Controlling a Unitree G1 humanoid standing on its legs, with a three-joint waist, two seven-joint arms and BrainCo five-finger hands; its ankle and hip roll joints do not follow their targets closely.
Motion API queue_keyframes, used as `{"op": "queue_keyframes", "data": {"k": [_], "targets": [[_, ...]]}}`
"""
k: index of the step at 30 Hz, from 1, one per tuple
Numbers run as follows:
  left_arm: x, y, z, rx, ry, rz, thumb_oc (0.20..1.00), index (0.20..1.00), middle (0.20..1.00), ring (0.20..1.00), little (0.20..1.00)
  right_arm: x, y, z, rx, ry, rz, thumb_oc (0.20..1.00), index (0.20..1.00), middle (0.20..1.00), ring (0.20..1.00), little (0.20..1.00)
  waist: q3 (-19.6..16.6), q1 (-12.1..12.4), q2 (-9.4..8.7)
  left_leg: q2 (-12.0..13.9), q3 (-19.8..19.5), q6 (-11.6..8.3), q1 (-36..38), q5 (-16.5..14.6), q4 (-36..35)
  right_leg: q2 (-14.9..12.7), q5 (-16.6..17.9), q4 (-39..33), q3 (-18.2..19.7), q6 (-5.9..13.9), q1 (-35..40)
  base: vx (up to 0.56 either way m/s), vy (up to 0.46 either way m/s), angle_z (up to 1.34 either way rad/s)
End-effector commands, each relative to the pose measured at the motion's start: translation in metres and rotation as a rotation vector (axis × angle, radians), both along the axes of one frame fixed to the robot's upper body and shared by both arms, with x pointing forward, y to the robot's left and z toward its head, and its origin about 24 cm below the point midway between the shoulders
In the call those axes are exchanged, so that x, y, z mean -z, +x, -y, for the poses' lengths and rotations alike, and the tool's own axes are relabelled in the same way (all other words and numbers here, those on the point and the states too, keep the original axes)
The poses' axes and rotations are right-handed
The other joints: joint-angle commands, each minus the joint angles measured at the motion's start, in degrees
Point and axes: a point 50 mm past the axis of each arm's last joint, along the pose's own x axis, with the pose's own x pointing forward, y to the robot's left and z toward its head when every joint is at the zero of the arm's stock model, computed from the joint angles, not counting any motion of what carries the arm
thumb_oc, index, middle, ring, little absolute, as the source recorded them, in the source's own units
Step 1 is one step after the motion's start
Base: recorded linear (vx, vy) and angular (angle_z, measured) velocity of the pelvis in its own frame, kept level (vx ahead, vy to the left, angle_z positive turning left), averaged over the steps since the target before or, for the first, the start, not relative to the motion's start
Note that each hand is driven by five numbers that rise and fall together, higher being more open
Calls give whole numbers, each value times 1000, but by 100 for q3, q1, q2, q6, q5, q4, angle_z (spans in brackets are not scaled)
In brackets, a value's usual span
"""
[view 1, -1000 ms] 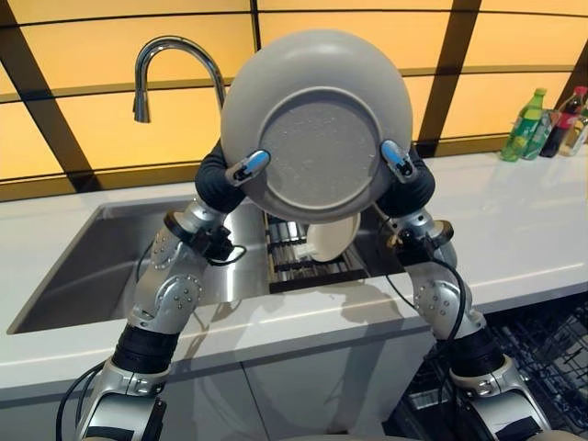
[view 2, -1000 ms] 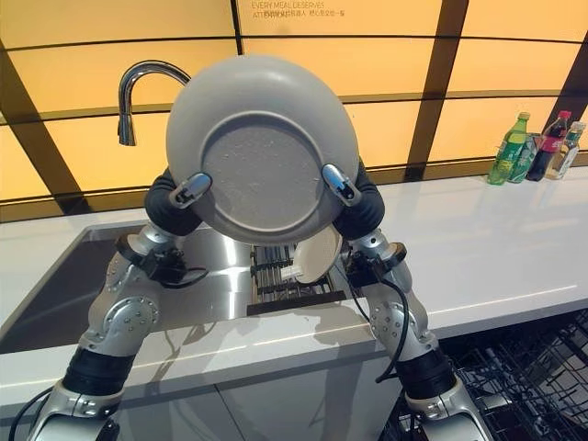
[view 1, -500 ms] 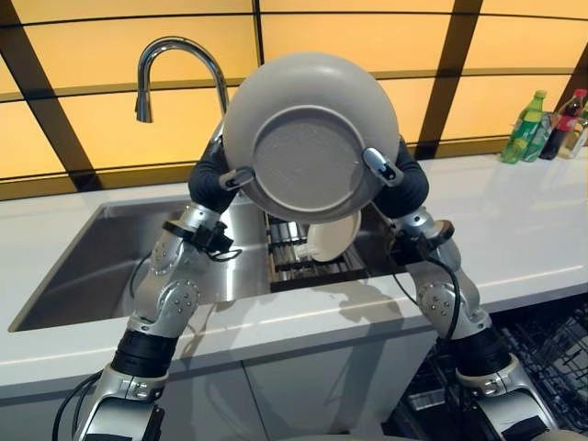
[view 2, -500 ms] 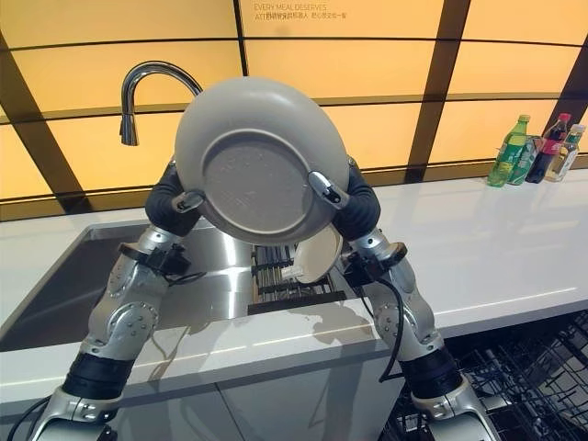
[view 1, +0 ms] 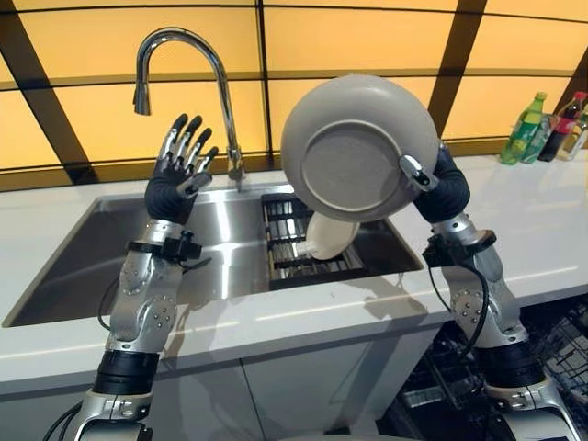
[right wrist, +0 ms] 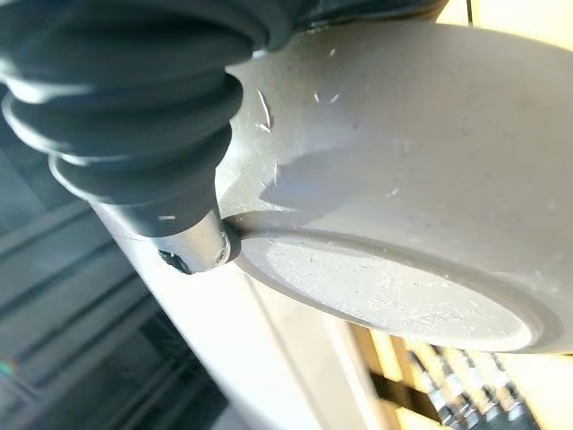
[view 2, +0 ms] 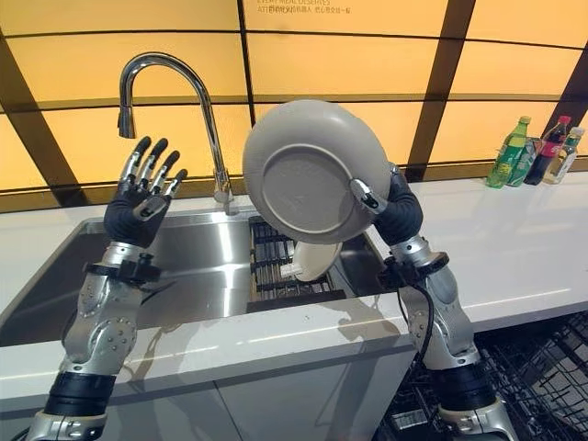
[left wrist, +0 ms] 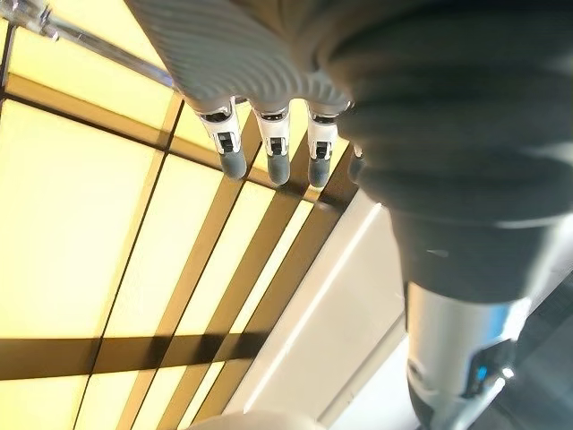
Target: Pick up plates and place into dishwasher.
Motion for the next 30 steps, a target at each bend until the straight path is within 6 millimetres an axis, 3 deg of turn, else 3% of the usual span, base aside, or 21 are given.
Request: {"op": "queue_keyframes", "data": {"k": [1,12,19,22,27,30], "targets": [[-4,-3,-23,-100,34,37,1000,1000,1000,1000,1000,-23,-7,25,151,-35,121,200,200,200,200,200,-206,-9,189,362,202,-121,617,-955,92,113,500,22,-157,27,-654,0,0,0],[-1,-5,-29,-88,28,5,1000,1000,1000,1000,1000,-20,-7,67,484,-178,60,200,200,200,200,200,-131,-360,93,388,578,-70,690,-1025,101,133,581,60,227,65,-781,8,0,-18],[1,-5,-33,-69,27,-9,1000,1000,1000,1000,1000,-13,-23,107,676,-216,-3,200,200,200,200,200,-59,-702,63,320,863,19,745,-1074,107,67,698,125,566,178,-910,6,66,-29],[1,-1,-32,-62,38,-4,1000,1000,1000,1000,1000,-5,-34,128,765,-215,-51,200,200,200,200,200,105,-997,33,269,1046,79,799,-1116,107,16,768,305,691,282,-1099,-5,128,-40],[-3,0,-38,-110,48,23,1000,1000,1000,1000,1000,13,-41,145,787,-196,-132,200,200,200,200,200,395,-1245,-50,238,1360,74,864,-1212,47,-75,1113,177,583,520,-1402,-78,69,-50],[-8,-6,-51,-166,58,39,1000,1000,1000,1000,1000,27,-40,153,765,-185,-197,200,200,200,200,200,542,-1111,-98,369,1786,98,877,-1144,41,-128,1048,711,-33,595,-1506,-125,-67,-95]]}}
